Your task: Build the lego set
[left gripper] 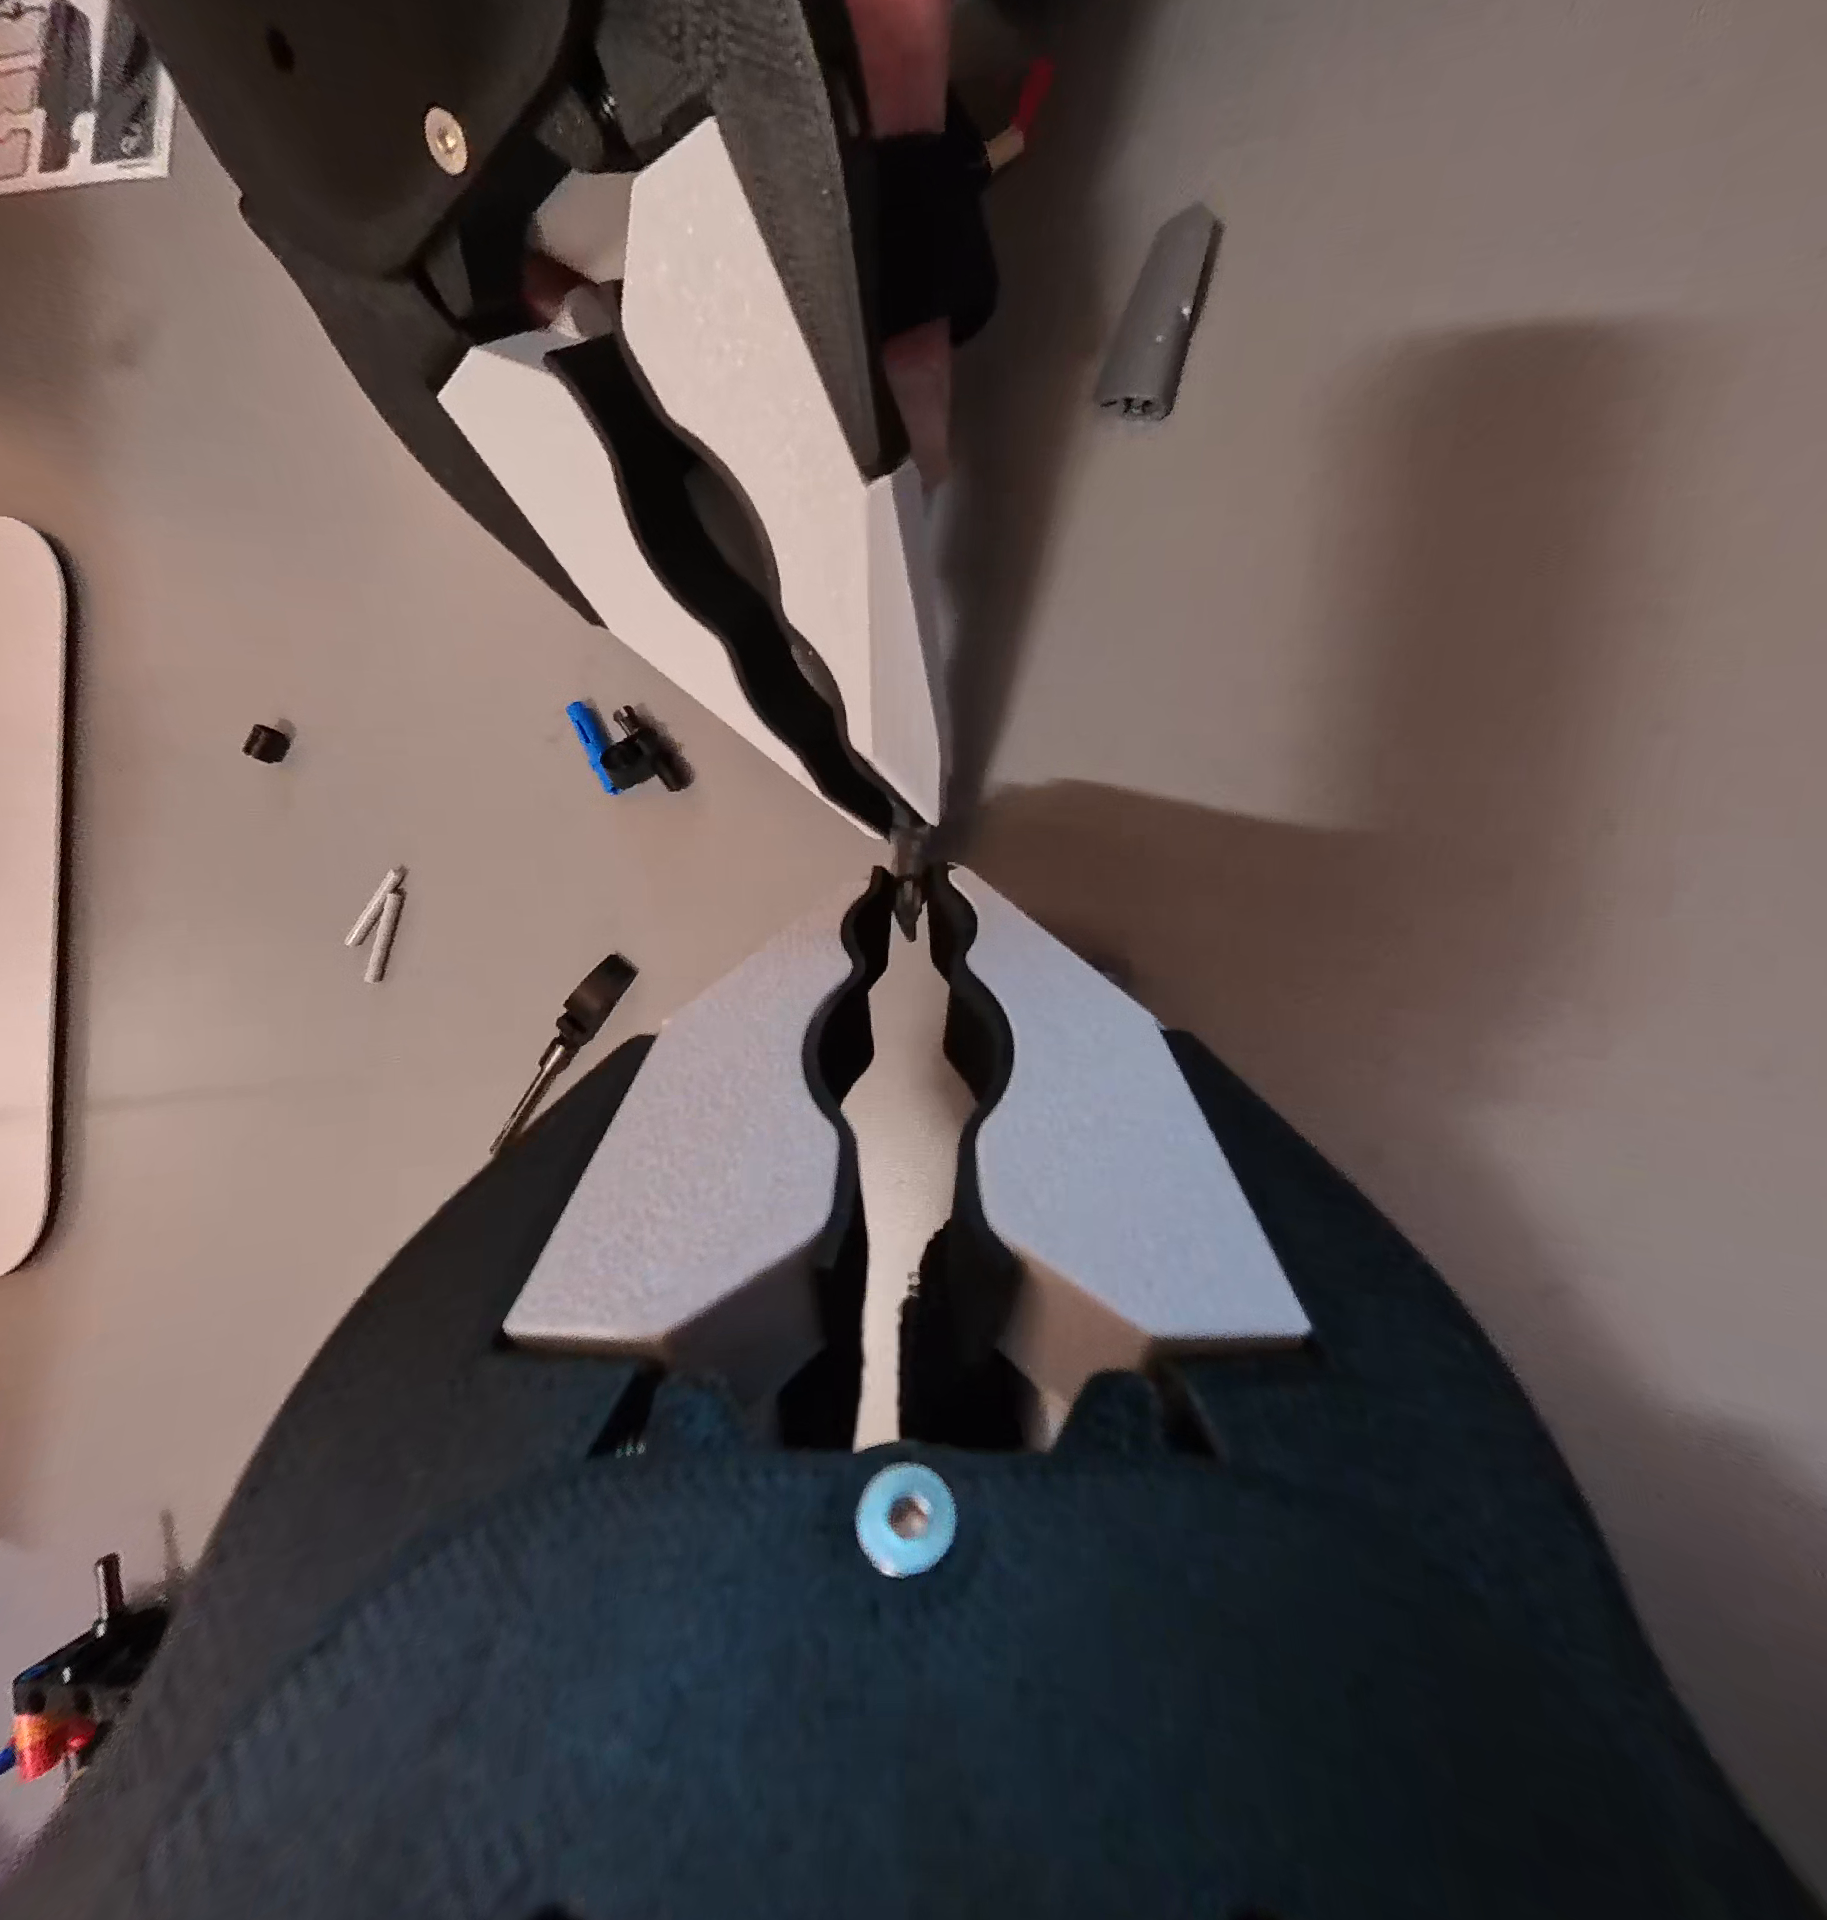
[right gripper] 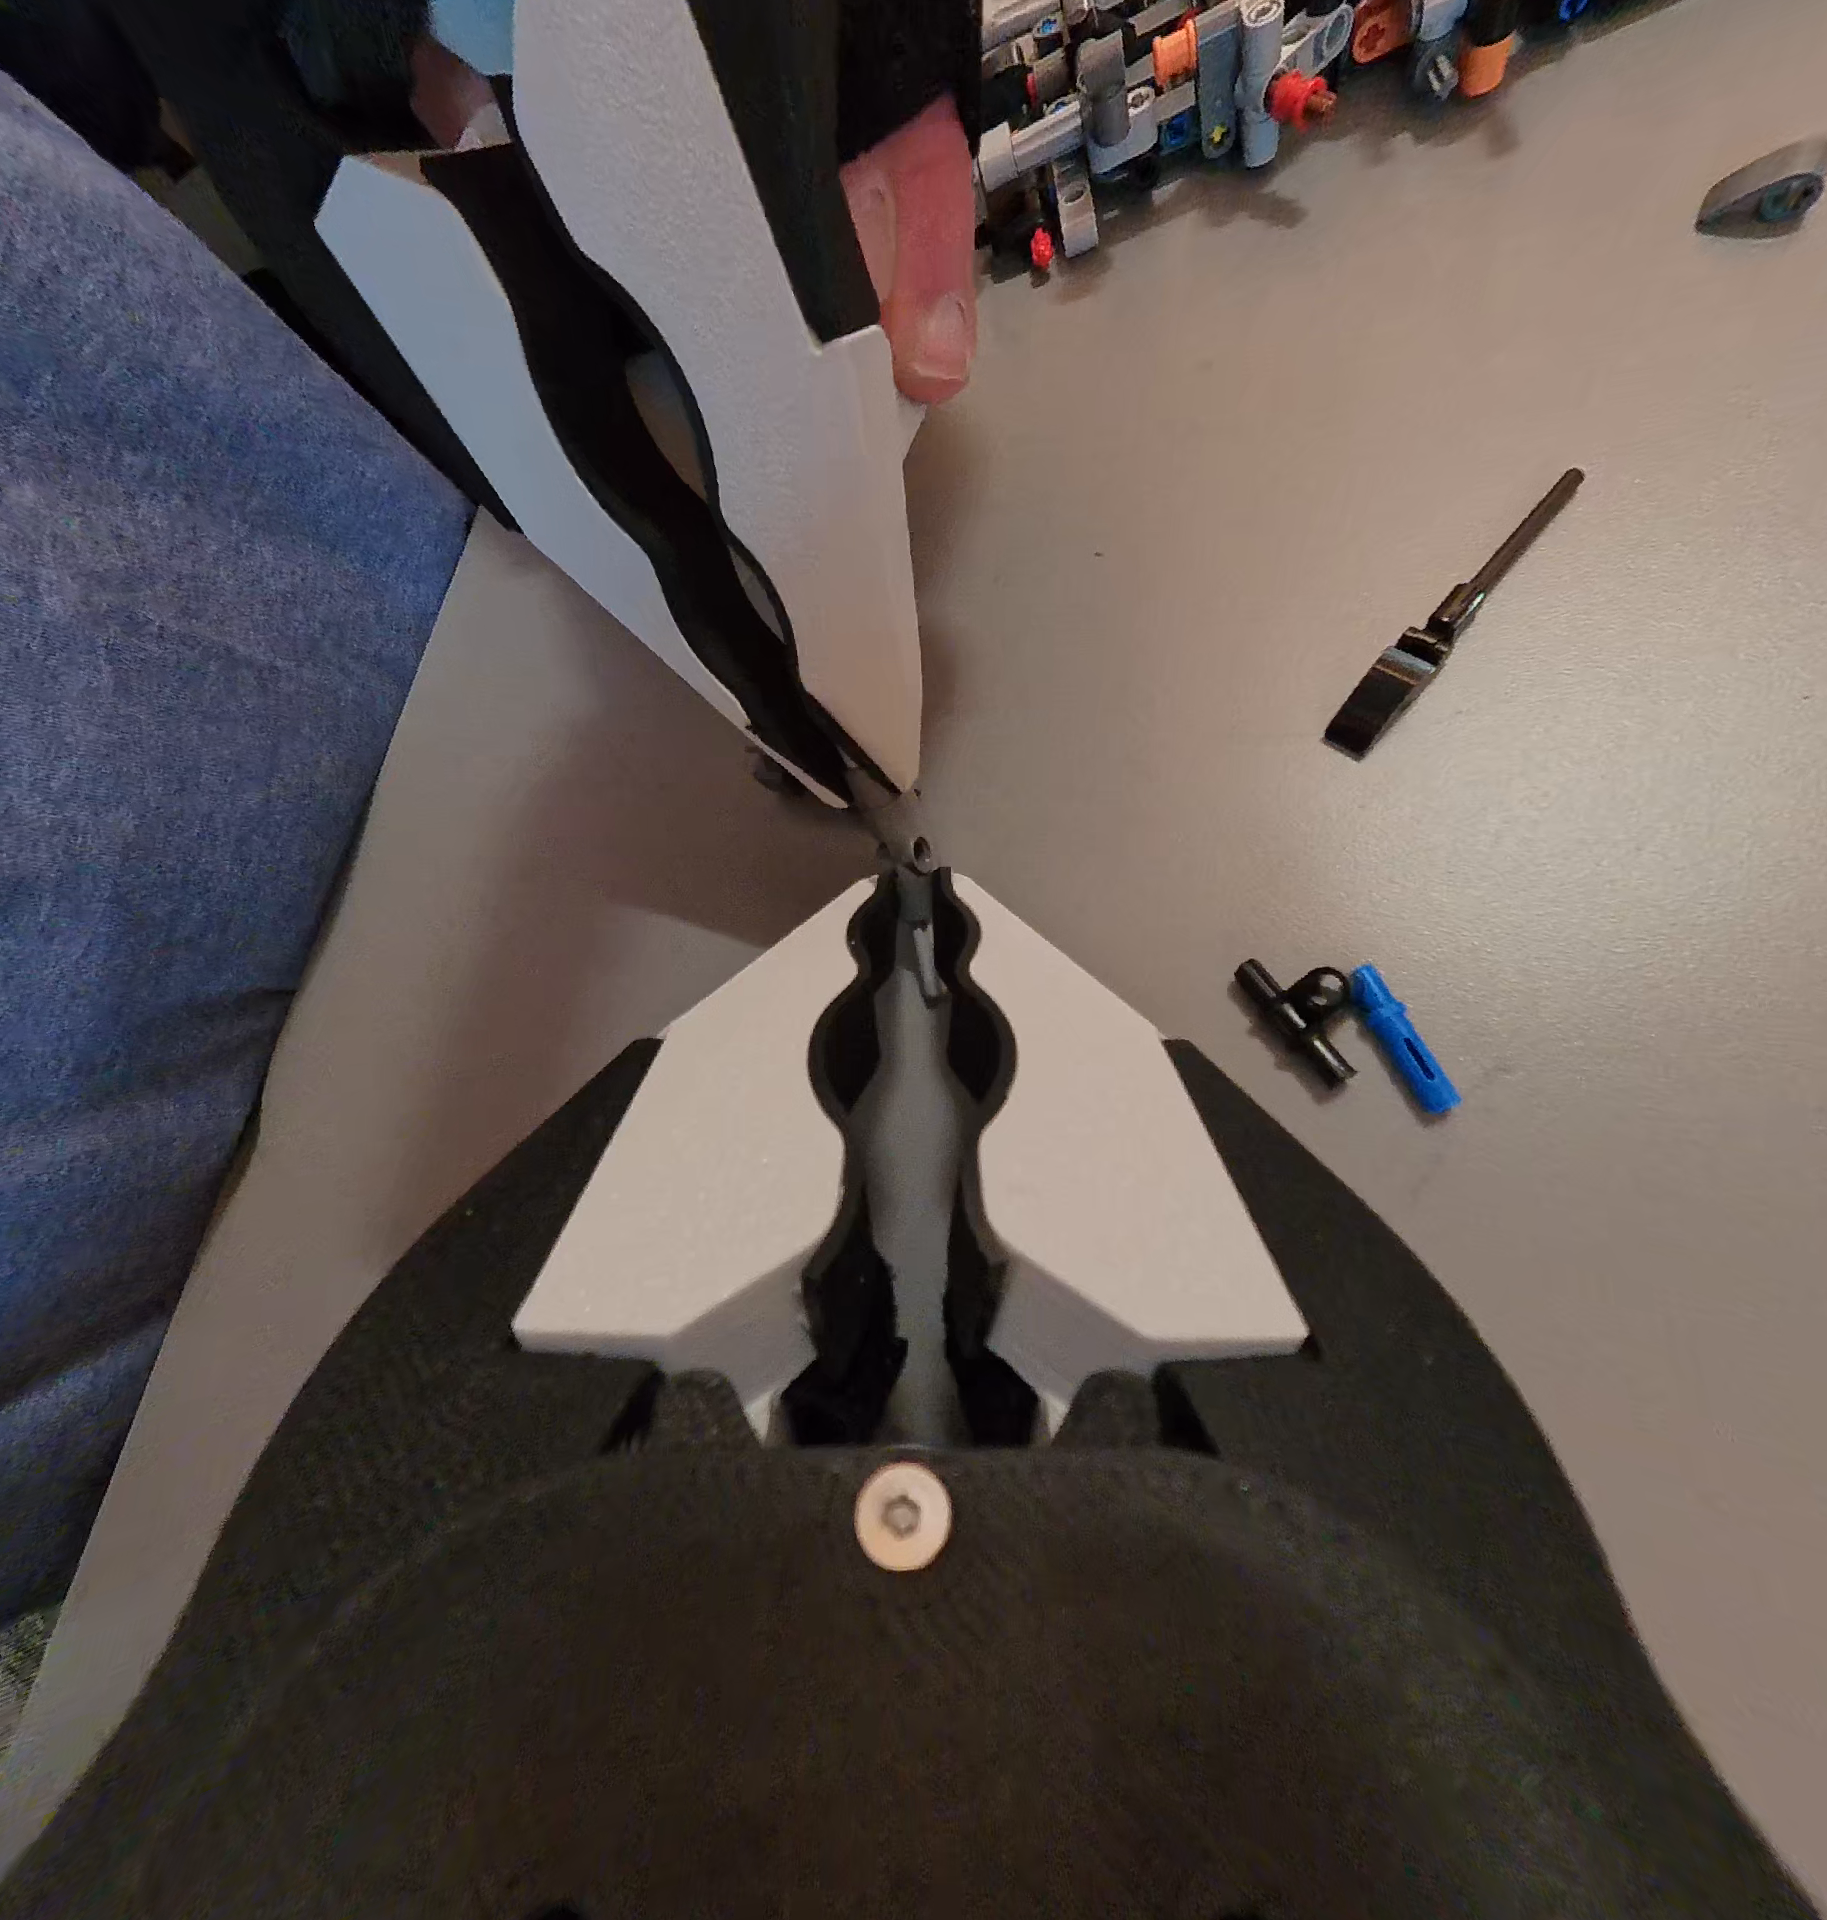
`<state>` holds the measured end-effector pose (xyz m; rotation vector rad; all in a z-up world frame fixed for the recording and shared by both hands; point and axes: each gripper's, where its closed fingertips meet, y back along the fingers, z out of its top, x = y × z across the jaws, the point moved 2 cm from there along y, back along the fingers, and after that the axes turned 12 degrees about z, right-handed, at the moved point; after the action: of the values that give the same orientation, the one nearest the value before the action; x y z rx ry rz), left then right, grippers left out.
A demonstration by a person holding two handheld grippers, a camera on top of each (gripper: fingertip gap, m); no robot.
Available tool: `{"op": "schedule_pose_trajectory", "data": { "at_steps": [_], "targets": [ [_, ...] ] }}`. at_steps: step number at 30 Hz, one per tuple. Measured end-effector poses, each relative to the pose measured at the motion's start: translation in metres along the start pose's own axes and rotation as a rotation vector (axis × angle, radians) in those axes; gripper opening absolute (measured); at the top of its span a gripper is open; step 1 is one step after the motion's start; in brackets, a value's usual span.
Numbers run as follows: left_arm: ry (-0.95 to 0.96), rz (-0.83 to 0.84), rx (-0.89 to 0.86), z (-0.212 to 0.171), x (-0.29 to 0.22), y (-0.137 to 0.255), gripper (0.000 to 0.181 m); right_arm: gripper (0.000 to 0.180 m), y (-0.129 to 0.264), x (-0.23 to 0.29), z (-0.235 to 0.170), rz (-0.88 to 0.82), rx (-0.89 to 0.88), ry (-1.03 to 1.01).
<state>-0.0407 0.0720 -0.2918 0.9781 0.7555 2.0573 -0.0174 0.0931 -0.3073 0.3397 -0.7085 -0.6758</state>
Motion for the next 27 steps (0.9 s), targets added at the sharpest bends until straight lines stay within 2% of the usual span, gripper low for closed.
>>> {"op": "schedule_pose_trajectory", "data": {
  "at_steps": [3,7,9,11,18,22,27],
  "targets": [
    [-0.039,0.066,-0.014,-0.001,0.002,0.000,0.005,0.005,0.002,-0.003,0.002,-0.030,-0.021,0.001],
    [-0.194,0.210,-0.002,-0.009,0.005,0.001,0.005,0.022,0.009,-0.005,-0.001,-0.069,-0.033,-0.003],
    [-0.322,0.284,0.033,-0.019,0.007,-0.002,0.005,0.016,0.009,-0.007,-0.003,-0.104,-0.009,0.008],
    [-0.381,0.286,0.032,-0.026,0.003,-0.004,0.006,0.005,0.005,-0.007,-0.002,-0.150,0.025,0.050],
    [-0.182,0.283,0.012,-0.038,0.017,0.016,0.026,0.005,0.006,-0.003,-0.002,-0.223,0.066,0.077],
    [-0.055,0.216,0.013,-0.043,0.012,0.016,0.024,0.011,0.012,0.003,0.004,-0.227,0.025,0.047],
    [-0.010,0.162,0.057,-0.049,0.008,0.004,0.020,0.013,0.006,0.004,-0.001,-0.265,0.080,0.014]
  ]
}}
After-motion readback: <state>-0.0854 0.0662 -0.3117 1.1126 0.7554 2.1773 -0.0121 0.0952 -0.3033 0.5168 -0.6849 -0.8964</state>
